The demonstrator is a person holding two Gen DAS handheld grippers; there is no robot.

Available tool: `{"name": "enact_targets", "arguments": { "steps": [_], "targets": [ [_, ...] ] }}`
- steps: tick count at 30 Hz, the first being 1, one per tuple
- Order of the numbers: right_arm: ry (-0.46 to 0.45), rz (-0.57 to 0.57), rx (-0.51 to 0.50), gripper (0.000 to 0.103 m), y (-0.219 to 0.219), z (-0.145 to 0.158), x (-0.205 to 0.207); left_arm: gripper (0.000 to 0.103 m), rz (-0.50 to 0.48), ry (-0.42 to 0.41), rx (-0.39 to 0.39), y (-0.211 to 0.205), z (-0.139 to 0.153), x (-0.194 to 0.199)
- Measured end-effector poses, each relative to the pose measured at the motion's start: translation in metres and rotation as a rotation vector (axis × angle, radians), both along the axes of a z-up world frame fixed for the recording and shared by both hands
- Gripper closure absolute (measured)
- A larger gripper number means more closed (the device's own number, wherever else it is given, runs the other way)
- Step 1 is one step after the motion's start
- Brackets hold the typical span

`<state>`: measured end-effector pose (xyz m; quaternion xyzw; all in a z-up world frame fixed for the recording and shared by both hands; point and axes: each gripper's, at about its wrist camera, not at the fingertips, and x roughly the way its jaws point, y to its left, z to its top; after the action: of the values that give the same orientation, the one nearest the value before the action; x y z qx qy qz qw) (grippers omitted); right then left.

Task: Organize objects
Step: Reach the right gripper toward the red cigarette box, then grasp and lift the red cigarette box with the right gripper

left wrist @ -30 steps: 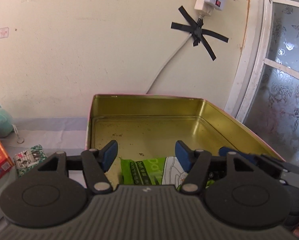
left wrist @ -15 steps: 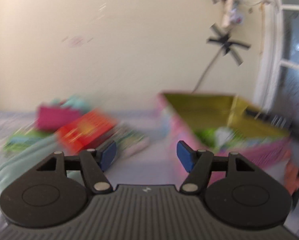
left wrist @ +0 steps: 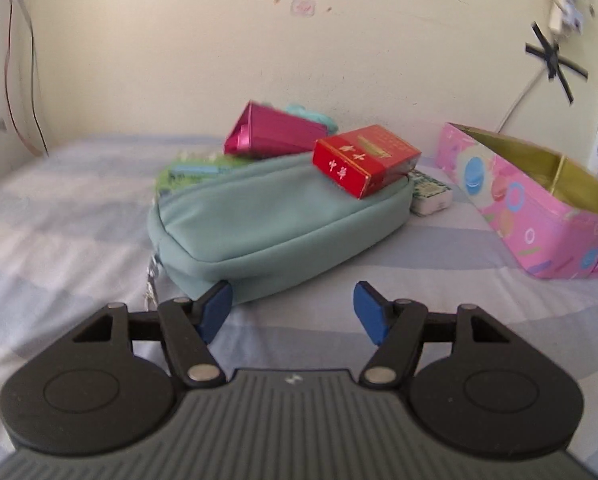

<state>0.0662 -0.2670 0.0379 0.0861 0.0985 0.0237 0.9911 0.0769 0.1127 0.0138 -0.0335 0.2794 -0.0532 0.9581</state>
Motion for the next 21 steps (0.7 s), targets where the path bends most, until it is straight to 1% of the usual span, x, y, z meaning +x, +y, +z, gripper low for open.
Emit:
{"name": "enact_targets", "arguments": {
  "steps": [2,5,7,8,9,11,12,13,16,18,21],
  "targets": [
    [-0.016,0.089,-0.019,0.029,0.026,0.011,-0.008,0.032,0.003,-0.007,-0.055,0.009,0.001,0.001],
    [-0.023,0.219,-0.102,0.025,0.075,0.025,-0.011,0.032,0.054,-0.004,-0.115,0.019,0.000,0.005],
    [0.003,0.294,-0.153,0.019,0.109,0.028,-0.002,0.031,0.113,0.002,-0.147,0.027,0.000,0.009],
    [0.028,0.322,-0.176,0.011,0.124,0.026,0.005,0.031,0.144,0.019,-0.172,0.032,-0.002,0.012],
    [0.053,0.347,-0.196,0.005,0.138,0.024,0.014,0.031,0.146,0.027,-0.219,0.039,-0.003,0.013],
    [0.096,0.368,-0.233,0.003,0.164,0.016,0.032,0.031,0.142,0.015,-0.277,0.047,-0.004,0.011],
    [0.120,0.373,-0.251,0.000,0.176,0.011,0.044,0.031,0.135,0.011,-0.289,0.048,-0.004,0.010],
    [0.140,0.382,-0.263,0.000,0.187,0.006,0.054,0.031,0.126,0.005,-0.297,0.047,-0.004,0.009],
    [0.187,0.360,-0.292,0.000,0.207,-0.007,0.078,0.031,0.108,-0.026,-0.295,0.044,-0.002,0.005],
    [0.220,0.353,-0.282,0.000,0.211,-0.011,0.093,0.030,0.082,-0.055,-0.294,0.042,0.000,0.002],
    [0.255,0.362,-0.268,0.001,0.212,-0.017,0.105,0.030,0.073,-0.066,-0.285,0.041,0.000,0.002]
  ]
}}
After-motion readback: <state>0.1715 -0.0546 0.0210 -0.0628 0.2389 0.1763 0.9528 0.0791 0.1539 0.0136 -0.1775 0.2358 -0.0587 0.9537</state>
